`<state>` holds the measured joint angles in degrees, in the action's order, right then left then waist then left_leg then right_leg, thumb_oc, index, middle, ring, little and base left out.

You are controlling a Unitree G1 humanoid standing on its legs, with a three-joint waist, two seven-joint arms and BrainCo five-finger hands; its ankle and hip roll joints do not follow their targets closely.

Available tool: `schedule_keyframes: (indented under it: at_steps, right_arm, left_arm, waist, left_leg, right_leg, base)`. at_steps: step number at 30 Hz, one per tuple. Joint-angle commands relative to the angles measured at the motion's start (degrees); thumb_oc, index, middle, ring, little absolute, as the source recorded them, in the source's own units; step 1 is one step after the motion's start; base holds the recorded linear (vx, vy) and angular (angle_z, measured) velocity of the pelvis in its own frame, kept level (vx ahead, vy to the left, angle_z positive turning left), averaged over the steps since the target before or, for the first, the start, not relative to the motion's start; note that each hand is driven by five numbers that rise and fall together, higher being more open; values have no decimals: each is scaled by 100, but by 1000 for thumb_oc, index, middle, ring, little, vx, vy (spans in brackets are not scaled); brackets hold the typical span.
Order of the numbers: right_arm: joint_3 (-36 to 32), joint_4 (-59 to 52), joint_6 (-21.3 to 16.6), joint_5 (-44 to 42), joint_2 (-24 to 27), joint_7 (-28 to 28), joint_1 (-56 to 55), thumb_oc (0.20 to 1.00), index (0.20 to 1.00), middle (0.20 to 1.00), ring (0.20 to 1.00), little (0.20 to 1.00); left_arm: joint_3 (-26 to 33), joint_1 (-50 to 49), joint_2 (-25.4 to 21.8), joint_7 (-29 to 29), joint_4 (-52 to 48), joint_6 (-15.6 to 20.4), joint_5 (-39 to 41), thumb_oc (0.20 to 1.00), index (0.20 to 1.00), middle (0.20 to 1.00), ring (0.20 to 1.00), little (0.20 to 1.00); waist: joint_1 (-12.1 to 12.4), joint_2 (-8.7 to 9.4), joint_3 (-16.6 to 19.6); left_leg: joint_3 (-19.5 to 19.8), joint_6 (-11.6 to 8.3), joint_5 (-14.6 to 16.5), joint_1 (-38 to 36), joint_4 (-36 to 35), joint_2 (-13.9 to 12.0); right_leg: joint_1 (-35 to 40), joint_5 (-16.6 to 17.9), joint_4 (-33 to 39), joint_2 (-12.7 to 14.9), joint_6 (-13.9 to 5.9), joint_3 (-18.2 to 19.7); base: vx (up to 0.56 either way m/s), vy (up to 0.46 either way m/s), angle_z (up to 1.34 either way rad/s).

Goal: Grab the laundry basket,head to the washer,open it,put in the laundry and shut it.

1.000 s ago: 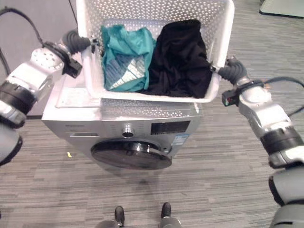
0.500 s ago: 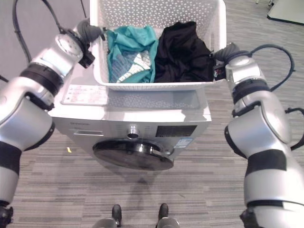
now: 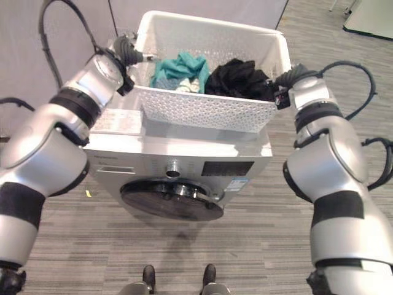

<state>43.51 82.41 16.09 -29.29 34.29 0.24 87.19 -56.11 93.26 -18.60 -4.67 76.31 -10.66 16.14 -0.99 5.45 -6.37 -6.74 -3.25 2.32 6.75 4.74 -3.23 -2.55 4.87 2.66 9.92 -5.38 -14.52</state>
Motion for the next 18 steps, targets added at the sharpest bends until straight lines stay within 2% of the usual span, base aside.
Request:
schedule_keyframes:
  at_steps: [1, 12, 18]
  right_arm:
    - [365, 172, -453, 46, -117, 96, 1145, 1000, 1000, 1000, 1000, 1000]
    - [466, 183, -493, 44, -20, 28, 1317, 1000, 1000, 1000, 1000, 1000]
    - [421, 130, -556, -38, 143, -209, 1518, 1000, 1000, 1000, 1000, 1000]
  left_arm:
    - [-278, 994, 402, -98, 172, 402, -169, 1000, 1000, 1000, 1000, 1000]
    - [-210, 1129, 371, -175, 285, 396, -66, 1000, 1000, 1000, 1000, 1000]
    - [87, 1315, 259, -429, 145, 538, 464, 1000, 1000, 1000, 1000, 1000]
  waist:
    - [50, -213, -242]
    - [90, -222, -249]
    - [80, -246, -169]
  left_leg:
    - [-59, 46, 235, -226, -9, -260]
    - [-19, 36, 235, -193, 15, -250]
    - [2, 33, 253, -261, -34, -256]
  right_leg:
    - [235, -280, -381, 421, -642, -15]
    - [256, -315, -351, 436, -636, -72]
    - [308, -396, -328, 432, -626, -95]
  base:
    - [0, 0, 0]
    - [-1, 0, 4]
    - [0, 0, 0]
